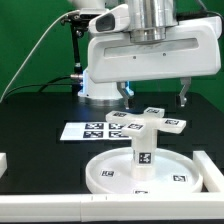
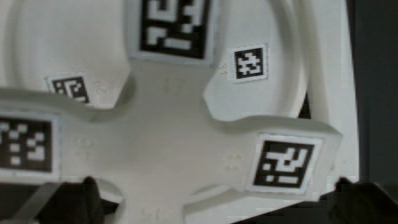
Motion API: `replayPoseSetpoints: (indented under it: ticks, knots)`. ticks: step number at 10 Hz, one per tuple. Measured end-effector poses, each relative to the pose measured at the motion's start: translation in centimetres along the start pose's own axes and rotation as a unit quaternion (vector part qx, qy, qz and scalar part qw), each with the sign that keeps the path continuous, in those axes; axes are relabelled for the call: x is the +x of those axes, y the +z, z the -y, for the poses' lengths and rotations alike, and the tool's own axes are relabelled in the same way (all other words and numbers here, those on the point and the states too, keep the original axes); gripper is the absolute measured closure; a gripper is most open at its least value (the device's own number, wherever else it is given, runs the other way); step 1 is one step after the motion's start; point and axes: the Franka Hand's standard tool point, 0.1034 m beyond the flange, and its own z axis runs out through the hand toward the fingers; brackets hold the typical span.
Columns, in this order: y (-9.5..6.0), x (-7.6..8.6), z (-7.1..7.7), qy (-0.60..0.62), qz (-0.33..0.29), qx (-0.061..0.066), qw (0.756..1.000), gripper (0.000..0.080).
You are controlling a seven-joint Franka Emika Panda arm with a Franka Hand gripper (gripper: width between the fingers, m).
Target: Assemble round table
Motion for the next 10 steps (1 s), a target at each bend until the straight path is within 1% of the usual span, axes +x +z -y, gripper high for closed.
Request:
replayPoseSetpoints:
  ticks: [2, 3, 4, 5, 6, 9, 10]
  knots:
    - [0.01, 0.00, 0.01, -0.042, 0.000, 0.000, 0.999, 0.0151]
    - [0.02, 0.01, -0.06, -0.088, 0.000, -0.001, 0.996, 0.0151]
    - [0.12, -0.01, -0.35, -0.178, 0.004, -0.009, 0.984, 0.0151]
    - [0.06, 0.15, -0.36, -0.267, 0.018, -0.025, 0.963, 0.0151]
    - [0.05, 0.43, -0.27, -0.296, 0.018, -0.031, 0.954, 0.0151]
    - [0.17, 0.34, -0.41, -0.285, 0.020, -0.031, 0.958, 0.0151]
    - [0.40, 0.10, -0.54, -0.246, 0.024, -0.032, 0.968, 0.0151]
